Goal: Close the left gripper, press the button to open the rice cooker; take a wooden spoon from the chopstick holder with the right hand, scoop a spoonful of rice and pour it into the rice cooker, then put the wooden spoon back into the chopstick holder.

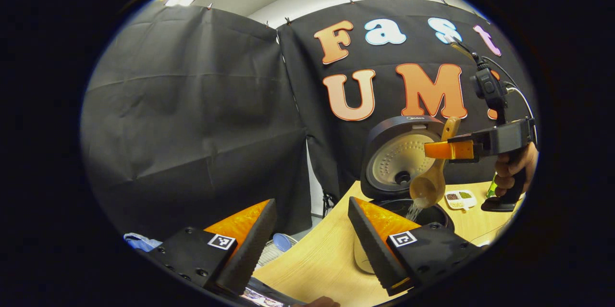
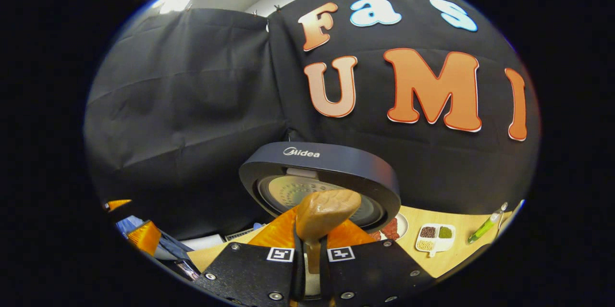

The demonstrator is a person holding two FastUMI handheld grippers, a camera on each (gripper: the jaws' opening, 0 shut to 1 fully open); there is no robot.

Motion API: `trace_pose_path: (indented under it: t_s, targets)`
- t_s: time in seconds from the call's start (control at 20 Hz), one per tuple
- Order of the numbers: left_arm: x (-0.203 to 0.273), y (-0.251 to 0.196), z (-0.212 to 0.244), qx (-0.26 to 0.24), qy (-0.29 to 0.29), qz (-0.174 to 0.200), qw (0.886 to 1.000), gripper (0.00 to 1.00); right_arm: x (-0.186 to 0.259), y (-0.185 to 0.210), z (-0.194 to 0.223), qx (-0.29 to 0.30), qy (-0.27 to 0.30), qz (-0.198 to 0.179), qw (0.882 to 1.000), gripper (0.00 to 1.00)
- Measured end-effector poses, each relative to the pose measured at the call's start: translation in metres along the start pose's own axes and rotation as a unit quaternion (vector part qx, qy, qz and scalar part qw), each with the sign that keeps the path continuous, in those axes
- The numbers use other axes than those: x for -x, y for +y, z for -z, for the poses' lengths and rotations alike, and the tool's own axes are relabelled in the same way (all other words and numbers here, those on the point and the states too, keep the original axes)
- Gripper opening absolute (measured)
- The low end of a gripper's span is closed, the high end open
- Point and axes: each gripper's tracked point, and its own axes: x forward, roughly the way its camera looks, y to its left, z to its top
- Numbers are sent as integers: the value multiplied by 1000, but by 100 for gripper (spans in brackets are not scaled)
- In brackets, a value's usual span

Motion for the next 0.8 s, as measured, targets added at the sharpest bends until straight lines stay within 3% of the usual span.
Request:
trace_pose_path:
  t_s: [0.1, 0.15, 0.2, 0.25, 0.3, 0.35, 0.4, 0.65, 0.8]
  targets:
    - [0, -1, 1, -1, 0, -1, 1000, 94, -1, 2, 6, 31, 2, 2, 1000, 11]
    - [0, 0, 1, -3, 0, -2, 1000, 100, 0, 4, 9, 45, 2, 2, 999, 11]
    - [1, -1, 0, -5, -1, -3, 1000, 100, 1, 4, 10, 56, 3, 2, 998, 11]
    - [3, -1, -1, -7, -4, -3, 1000, 94, 2, 5, 10, 62, 0, 3, 998, 11]
    - [4, -3, -3, -9, -6, -1, 1000, 100, 4, 4, 10, 65, -3, 4, 998, 11]
    - [5, -5, -3, -11, -8, 0, 1000, 94, 6, 4, 10, 65, -8, 6, 998, 11]
    - [5, -7, -4, -13, -8, 2, 1000, 94, 8, 1, 8, 60, -13, 7, 998, 11]
    - [13, -22, -7, -16, -10, 10, 1000, 94, 23, -22, 0, 6, -27, 15, 999, 11]
    - [19, -36, -10, -18, -12, 19, 1000, 94, 39, -41, 2, -79, -25, 12, 996, 11]
